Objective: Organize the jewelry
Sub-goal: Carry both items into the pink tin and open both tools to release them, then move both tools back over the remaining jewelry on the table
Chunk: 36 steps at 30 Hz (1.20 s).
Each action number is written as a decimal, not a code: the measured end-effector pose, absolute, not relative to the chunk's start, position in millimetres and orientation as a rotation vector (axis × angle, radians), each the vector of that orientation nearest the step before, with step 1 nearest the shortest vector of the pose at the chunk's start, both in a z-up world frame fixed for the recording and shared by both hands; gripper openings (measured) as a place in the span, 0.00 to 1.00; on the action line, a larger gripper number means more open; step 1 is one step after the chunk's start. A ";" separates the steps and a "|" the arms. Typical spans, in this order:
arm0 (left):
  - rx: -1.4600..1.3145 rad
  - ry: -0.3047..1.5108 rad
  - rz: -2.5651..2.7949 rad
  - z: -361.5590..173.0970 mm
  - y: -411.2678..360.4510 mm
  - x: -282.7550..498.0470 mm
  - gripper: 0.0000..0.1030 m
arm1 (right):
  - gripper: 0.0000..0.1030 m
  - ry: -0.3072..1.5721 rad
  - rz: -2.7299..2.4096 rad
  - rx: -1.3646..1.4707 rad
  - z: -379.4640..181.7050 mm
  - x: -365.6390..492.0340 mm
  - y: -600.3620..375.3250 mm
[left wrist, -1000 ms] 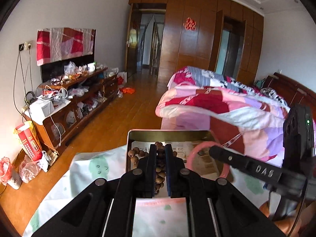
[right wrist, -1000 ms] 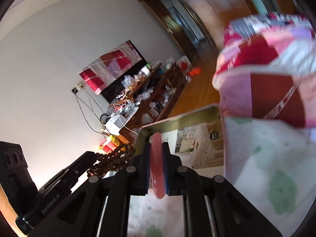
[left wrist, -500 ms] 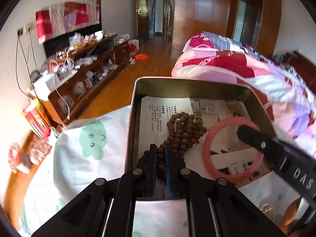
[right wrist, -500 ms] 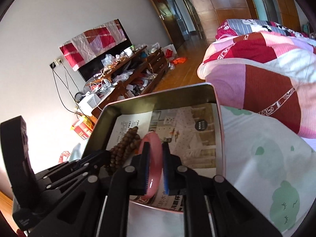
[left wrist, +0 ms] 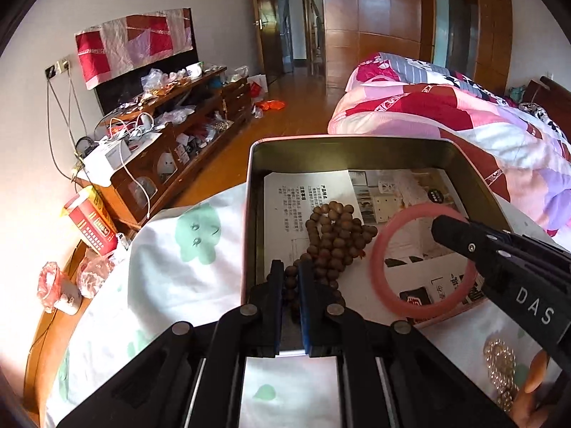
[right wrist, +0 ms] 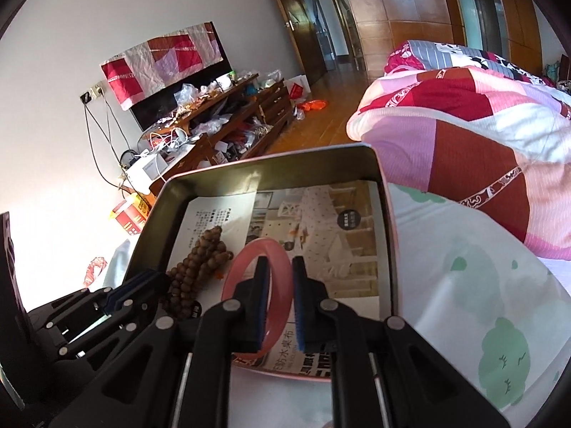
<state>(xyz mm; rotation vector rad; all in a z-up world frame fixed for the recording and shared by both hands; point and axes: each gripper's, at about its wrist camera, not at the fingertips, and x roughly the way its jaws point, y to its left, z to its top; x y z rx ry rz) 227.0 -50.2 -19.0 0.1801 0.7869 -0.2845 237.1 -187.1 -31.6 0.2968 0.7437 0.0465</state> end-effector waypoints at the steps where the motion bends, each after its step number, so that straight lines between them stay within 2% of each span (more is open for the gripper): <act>1: 0.181 0.792 -0.280 -18.9 -50.1 227.4 0.08 | 0.13 0.747 0.048 0.294 -32.0 237.1 -185.2; 4: 0.183 0.802 -0.268 -19.3 -49.9 224.5 0.08 | 0.16 0.761 0.054 0.288 -32.2 236.0 -181.5; 9: 0.178 0.800 -0.258 -21.2 -46.1 220.3 0.08 | 0.29 0.766 0.107 0.298 -29.1 230.7 -177.9; 13: 0.158 0.801 -0.247 -21.7 -46.4 220.5 0.08 | 0.46 0.752 0.124 0.281 -25.2 226.3 -172.3; 14: 0.135 0.801 -0.250 -20.0 -45.3 221.8 0.08 | 0.58 0.732 0.115 0.282 -22.2 223.2 -173.6; 16: 0.094 0.780 -0.262 -12.5 -42.2 219.3 0.08 | 0.67 0.677 0.098 0.299 -14.3 216.5 -177.7; 19: 0.067 0.716 -0.299 10.0 -39.4 209.3 0.12 | 0.67 0.591 0.066 0.325 6.4 204.4 -189.4; 22: 0.105 0.651 -0.310 31.1 -36.5 194.6 0.36 | 0.67 0.529 0.013 0.324 22.7 189.0 -200.3; 23: 0.110 0.630 -0.306 37.1 -33.7 187.7 0.50 | 0.67 0.520 0.001 0.317 26.2 183.8 -203.8; 24: 0.107 0.613 -0.304 41.4 -30.2 181.7 0.58 | 0.67 0.515 -0.013 0.307 30.2 176.8 -208.5; 28: 0.063 0.586 -0.309 50.5 -10.5 155.8 0.59 | 0.67 0.515 -0.082 0.262 31.2 149.2 -217.9; 36: 0.015 0.598 -0.280 34.1 15.6 101.8 0.59 | 0.67 0.602 -0.145 0.305 -4.4 99.1 -230.9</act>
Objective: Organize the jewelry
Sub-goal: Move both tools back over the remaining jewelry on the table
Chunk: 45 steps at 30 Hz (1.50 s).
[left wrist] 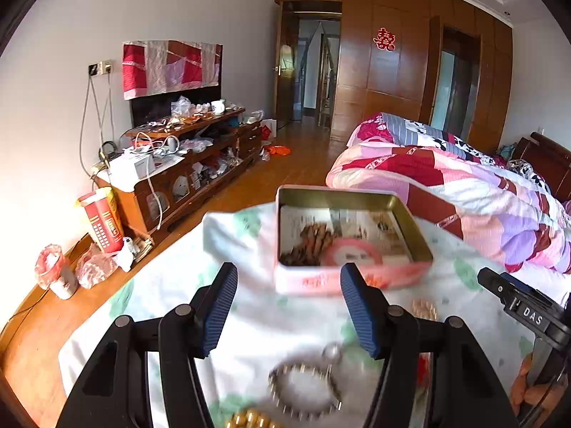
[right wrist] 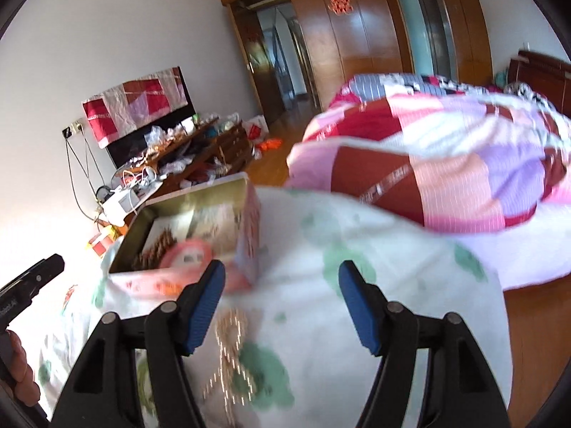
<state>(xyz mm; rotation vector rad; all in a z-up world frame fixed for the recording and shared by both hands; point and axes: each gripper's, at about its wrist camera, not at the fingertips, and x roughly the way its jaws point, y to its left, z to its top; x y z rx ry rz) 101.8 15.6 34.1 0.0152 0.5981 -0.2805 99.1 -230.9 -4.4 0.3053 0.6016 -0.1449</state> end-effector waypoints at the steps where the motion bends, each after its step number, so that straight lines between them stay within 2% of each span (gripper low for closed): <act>1: 0.016 0.599 -0.276 31.9 17.1 95.6 0.59 | 0.67 0.610 -0.141 0.307 -7.3 95.5 -229.9; 18: -0.071 0.741 -0.312 -29.2 72.5 16.9 0.59 | 0.67 0.635 -0.036 0.281 -20.5 46.3 -199.6; 28: -0.067 0.831 -0.363 -40.1 58.1 28.2 0.59 | 0.67 0.646 -0.013 0.303 -24.8 43.5 -202.2; 31: -0.059 0.918 -0.370 -48.0 49.3 41.6 0.59 | 0.67 0.652 -0.014 0.288 -25.3 44.6 -199.2; 37: -0.029 0.929 -0.288 -50.2 39.1 46.6 0.59 | 0.67 0.670 -0.007 0.345 -30.4 47.6 -206.6; 38: -0.032 0.929 -0.287 -50.1 39.8 46.7 0.58 | 0.67 0.671 -0.007 0.355 -31.3 47.2 -208.8; 42: -0.075 0.929 -0.301 -49.4 47.4 47.4 0.37 | 0.67 0.686 0.025 0.386 -32.8 45.2 -212.0; 45: -0.094 0.930 -0.308 -48.3 49.1 48.6 0.30 | 0.67 0.763 0.111 0.358 -39.0 46.9 -203.8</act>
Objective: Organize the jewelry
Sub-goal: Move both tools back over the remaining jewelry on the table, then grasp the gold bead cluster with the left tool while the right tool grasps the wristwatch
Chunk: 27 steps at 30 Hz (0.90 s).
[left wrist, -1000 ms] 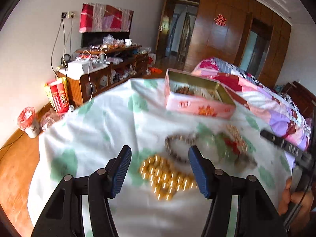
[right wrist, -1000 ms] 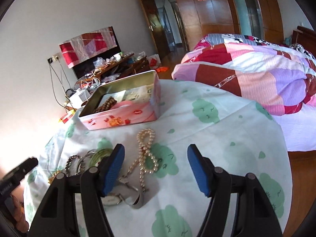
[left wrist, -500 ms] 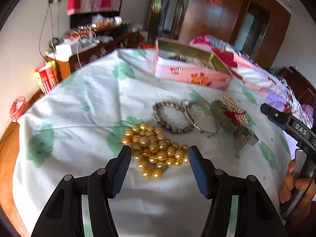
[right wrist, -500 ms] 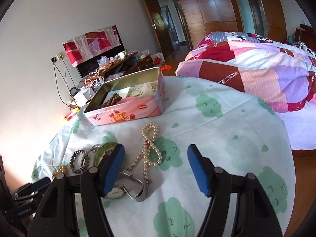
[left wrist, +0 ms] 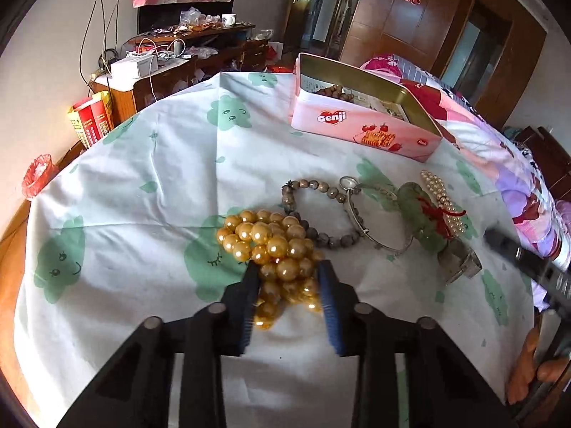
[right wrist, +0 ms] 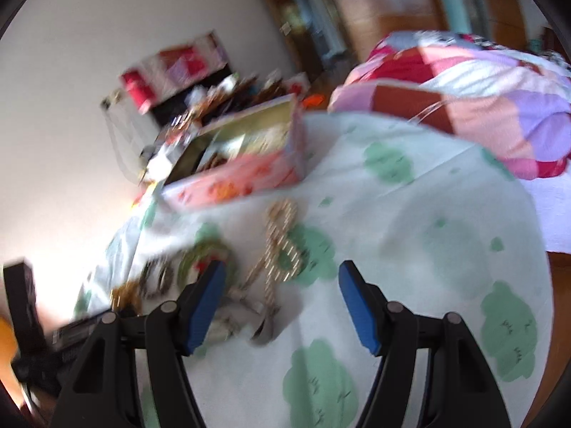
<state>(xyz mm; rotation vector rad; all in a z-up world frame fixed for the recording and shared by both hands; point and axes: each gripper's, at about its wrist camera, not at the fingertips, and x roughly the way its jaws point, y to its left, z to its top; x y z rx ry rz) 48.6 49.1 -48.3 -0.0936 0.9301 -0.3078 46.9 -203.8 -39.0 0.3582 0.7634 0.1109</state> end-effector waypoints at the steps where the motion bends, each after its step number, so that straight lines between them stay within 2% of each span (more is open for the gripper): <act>1: -0.101 0.929 -0.309 -48.0 49.6 48.7 0.30 | 0.67 0.785 0.134 0.350 -41.0 47.4 -200.4; 12: -0.124 0.899 -0.273 -43.2 54.7 44.2 0.20 | 0.67 0.911 0.256 0.181 -53.5 53.8 -160.3; 13: -0.127 0.894 -0.271 -42.5 55.4 43.5 0.20 | 0.55 0.910 0.254 0.168 -53.1 52.8 -158.4; 14: -0.128 0.893 -0.271 -42.4 55.7 43.3 0.20 | 0.36 0.908 0.268 0.163 -52.3 51.7 -156.7; 16: -0.127 0.892 -0.272 -42.4 55.8 43.0 0.20 | 0.22 0.923 0.298 0.153 -53.8 49.3 -150.1; 27: -0.099 0.849 -0.260 -35.6 54.7 35.7 0.20 | 0.20 0.856 0.325 0.198 -39.2 31.6 -145.3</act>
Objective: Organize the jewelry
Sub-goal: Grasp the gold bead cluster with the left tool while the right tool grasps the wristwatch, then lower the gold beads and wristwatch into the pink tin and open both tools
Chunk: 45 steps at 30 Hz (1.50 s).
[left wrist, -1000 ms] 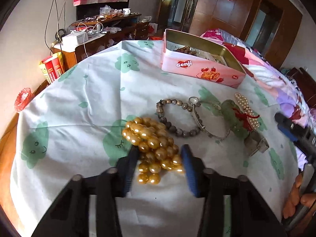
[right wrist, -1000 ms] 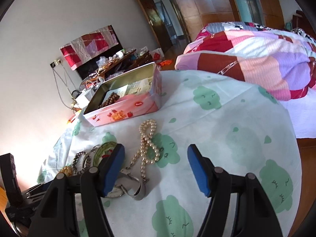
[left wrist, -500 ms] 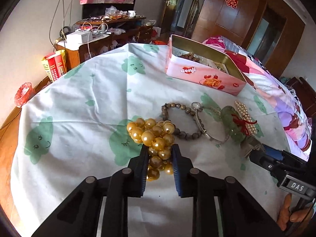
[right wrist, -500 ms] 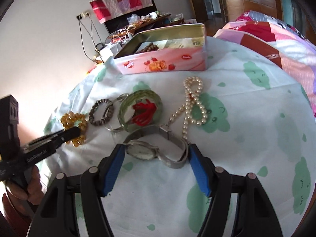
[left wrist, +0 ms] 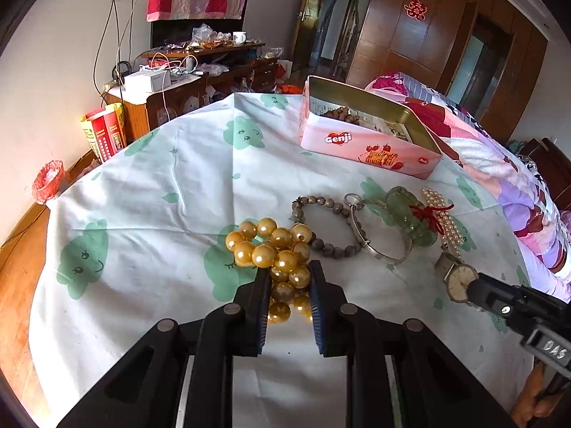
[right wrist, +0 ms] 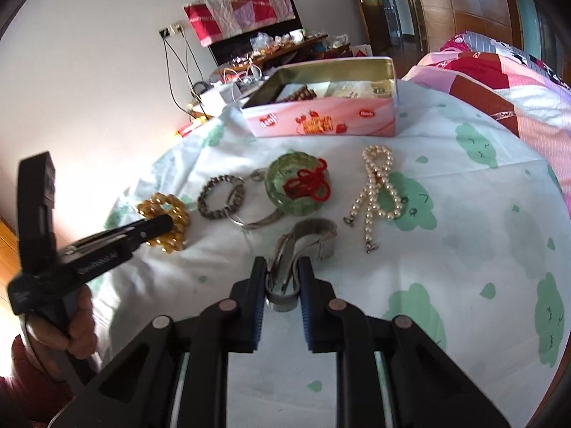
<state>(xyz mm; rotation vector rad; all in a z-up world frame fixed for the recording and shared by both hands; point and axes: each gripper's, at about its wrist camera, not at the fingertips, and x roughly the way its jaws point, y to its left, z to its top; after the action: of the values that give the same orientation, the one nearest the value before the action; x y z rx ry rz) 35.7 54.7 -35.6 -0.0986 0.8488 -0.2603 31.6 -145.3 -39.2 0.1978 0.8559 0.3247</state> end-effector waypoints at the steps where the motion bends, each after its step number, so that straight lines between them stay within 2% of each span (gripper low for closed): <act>1: -0.103 0.845 -0.261 -35.0 55.6 35.3 0.20 | 0.20 0.847 0.333 0.212 -36.2 30.3 -146.6; 16: -0.102 0.772 -0.280 -22.7 49.6 28.8 0.20 | 0.20 0.728 0.364 0.342 4.8 37.4 -155.8; 28: -0.065 0.624 -0.336 21.7 22.4 68.7 0.19 | 0.20 0.636 0.346 0.378 40.9 91.7 -171.2; 29: -0.061 0.619 -0.338 23.1 20.1 73.5 0.19 | 0.20 0.629 0.338 0.388 42.7 99.8 -174.1; 30: -0.059 0.612 -0.342 24.8 17.1 78.6 0.08 | 0.20 0.626 0.333 0.394 43.4 103.8 -175.6; 31: -0.059 0.608 -0.352 27.1 12.8 87.2 0.05 | 0.20 0.622 0.326 0.406 43.6 110.6 -178.3; 38: -0.042 0.573 -0.367 34.2 4.5 121.9 0.05 | 0.20 0.617 0.307 0.460 37.7 154.7 -188.9; 41: -0.047 0.630 -0.400 28.5 18.4 131.2 0.06 | 0.20 0.623 0.313 0.476 32.3 159.8 -191.4; 43: -0.029 0.680 -0.407 20.2 22.0 132.7 0.07 | 0.20 0.621 0.299 0.446 28.8 159.6 -188.8; 44: -0.022 0.722 -0.417 13.1 20.9 132.6 0.12 | 0.20 0.621 0.298 0.441 27.6 159.6 -187.8; 45: -0.020 0.746 -0.429 9.2 19.1 132.4 0.26 | 0.20 0.621 0.301 0.442 26.0 160.9 -187.1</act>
<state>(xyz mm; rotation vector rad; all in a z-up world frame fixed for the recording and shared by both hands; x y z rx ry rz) 132.4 19.1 9.2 -0.0201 0.7455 -0.4287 160.9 -187.1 26.0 0.4422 0.6206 0.3005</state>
